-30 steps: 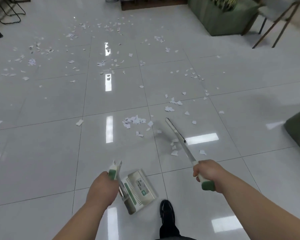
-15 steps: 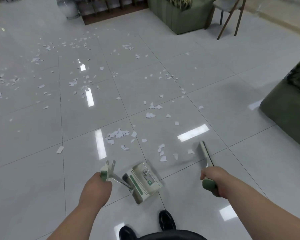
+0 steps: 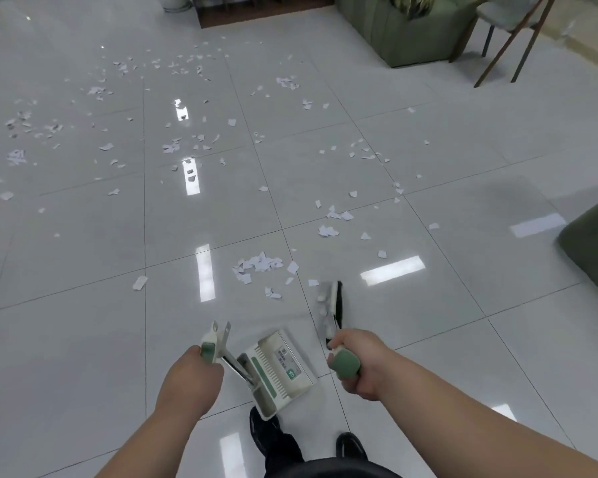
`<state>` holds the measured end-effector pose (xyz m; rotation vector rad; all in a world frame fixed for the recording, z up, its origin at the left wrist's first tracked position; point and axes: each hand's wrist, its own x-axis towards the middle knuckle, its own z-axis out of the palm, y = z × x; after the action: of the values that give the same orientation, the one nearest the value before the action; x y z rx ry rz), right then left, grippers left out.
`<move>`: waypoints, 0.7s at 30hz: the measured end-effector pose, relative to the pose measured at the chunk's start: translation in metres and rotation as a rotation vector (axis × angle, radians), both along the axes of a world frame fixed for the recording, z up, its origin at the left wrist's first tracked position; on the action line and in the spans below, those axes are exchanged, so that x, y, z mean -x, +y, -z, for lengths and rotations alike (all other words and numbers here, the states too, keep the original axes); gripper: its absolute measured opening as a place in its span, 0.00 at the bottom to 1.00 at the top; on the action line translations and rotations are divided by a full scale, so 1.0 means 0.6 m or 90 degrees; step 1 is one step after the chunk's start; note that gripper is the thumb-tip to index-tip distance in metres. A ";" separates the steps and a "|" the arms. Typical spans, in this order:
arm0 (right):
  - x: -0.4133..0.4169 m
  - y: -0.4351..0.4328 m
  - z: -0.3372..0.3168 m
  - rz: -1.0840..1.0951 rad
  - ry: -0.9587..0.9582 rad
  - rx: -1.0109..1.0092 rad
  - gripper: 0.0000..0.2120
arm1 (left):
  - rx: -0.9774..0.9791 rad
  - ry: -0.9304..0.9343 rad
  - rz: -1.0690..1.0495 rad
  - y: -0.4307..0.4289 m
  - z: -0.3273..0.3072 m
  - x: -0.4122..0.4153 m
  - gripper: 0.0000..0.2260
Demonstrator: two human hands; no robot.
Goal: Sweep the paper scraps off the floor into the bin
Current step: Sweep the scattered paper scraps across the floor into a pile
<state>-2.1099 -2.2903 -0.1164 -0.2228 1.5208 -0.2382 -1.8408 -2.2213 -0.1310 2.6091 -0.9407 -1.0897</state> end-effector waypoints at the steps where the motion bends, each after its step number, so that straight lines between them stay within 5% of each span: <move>1: -0.033 -0.013 0.000 0.006 -0.020 -0.001 0.07 | -0.003 0.003 -0.008 0.000 0.000 -0.025 0.06; 9: -0.232 -0.098 0.000 0.074 -0.142 0.027 0.12 | -0.006 0.023 -0.067 0.006 0.002 -0.215 0.07; 21: -0.413 -0.093 -0.049 -0.193 -0.088 0.064 0.11 | 0.015 0.004 -0.132 0.045 -0.002 -0.345 0.03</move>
<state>-1.8619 -2.3464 -0.0869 -0.5029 1.3197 -0.0867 -1.6338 -2.1941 -0.1297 2.6116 -0.6590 -1.0260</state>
